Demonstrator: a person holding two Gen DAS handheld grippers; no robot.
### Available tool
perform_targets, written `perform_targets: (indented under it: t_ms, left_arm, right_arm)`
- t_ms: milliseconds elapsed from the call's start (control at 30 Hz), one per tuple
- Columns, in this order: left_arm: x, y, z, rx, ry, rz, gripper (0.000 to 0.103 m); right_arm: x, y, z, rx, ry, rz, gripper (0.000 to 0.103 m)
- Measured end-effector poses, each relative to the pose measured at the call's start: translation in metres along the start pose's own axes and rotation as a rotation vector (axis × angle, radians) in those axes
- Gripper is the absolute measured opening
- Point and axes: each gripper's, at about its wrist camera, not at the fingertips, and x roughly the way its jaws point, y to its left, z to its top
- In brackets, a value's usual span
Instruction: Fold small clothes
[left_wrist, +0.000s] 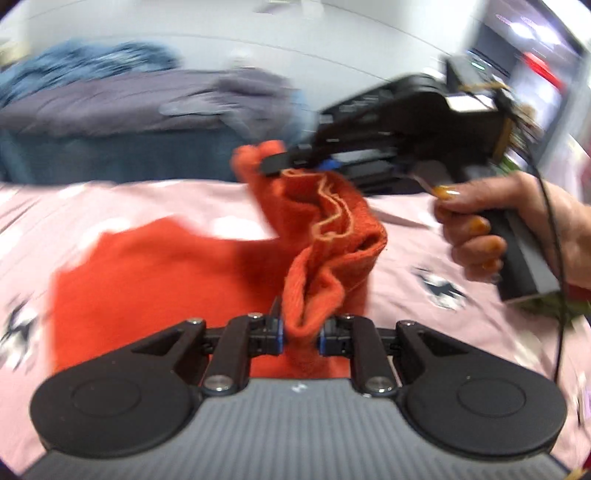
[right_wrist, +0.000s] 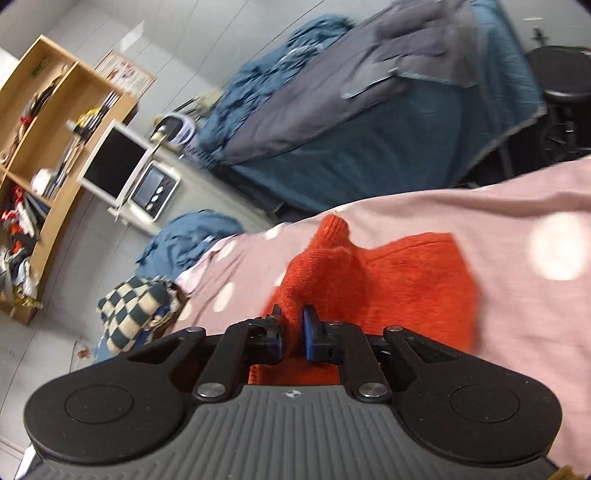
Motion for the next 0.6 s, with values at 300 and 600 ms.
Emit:
perform_targets:
  t_ms: [300, 600]
  left_arm:
    - [-0.029, 0.109, -0.048, -0.351, 0.028, 0.149, 0.009]
    - [-0.031, 0.140, -0.054, -0.397, 0.074, 0.156, 0.014]
  right_arm:
    - [0.115, 0.062, -0.023, -0.072, 0.124, -0.002, 0.013]
    - [0.168, 0.086, -0.055, -0.259, 0.252, -0.128, 0.022]
